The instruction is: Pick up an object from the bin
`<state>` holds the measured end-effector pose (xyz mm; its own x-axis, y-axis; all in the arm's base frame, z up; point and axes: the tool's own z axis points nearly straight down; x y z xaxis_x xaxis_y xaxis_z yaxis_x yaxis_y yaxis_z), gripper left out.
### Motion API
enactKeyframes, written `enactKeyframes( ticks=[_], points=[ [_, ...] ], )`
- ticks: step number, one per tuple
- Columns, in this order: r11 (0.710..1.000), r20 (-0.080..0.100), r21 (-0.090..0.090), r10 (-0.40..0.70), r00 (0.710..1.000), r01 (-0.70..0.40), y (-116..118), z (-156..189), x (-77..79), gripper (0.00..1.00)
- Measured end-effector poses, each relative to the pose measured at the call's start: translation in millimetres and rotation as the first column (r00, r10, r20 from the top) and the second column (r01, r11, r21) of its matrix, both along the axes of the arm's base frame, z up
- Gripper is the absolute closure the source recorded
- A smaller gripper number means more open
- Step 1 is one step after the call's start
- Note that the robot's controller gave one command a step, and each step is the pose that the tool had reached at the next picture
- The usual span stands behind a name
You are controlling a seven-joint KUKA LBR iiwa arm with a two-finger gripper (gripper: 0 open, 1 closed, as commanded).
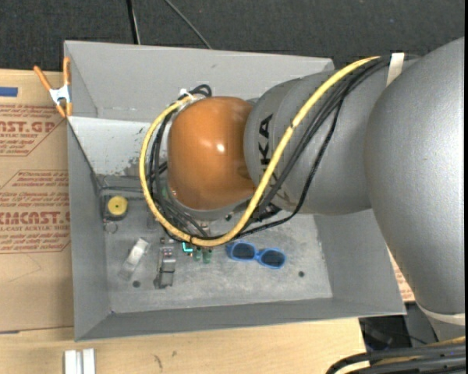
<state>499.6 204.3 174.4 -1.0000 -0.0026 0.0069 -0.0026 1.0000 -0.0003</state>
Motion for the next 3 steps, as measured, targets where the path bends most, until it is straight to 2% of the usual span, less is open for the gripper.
enactKeyframes(
  ticks=[1, 2, 3],
  points=[
    [0.939, 0.004, 0.001, 0.345, 0.939, -0.345, 13, -94, 30.0, 0.0],
    [0.868, 0.009, 0.0, 0.496, 0.868, -0.496, -9, -105, 57.1, 0.0],
    [0.868, 0.009, 0.002, 0.496, 0.868, -0.496, -8, -104, 56.5, 1.0]
  ],
)
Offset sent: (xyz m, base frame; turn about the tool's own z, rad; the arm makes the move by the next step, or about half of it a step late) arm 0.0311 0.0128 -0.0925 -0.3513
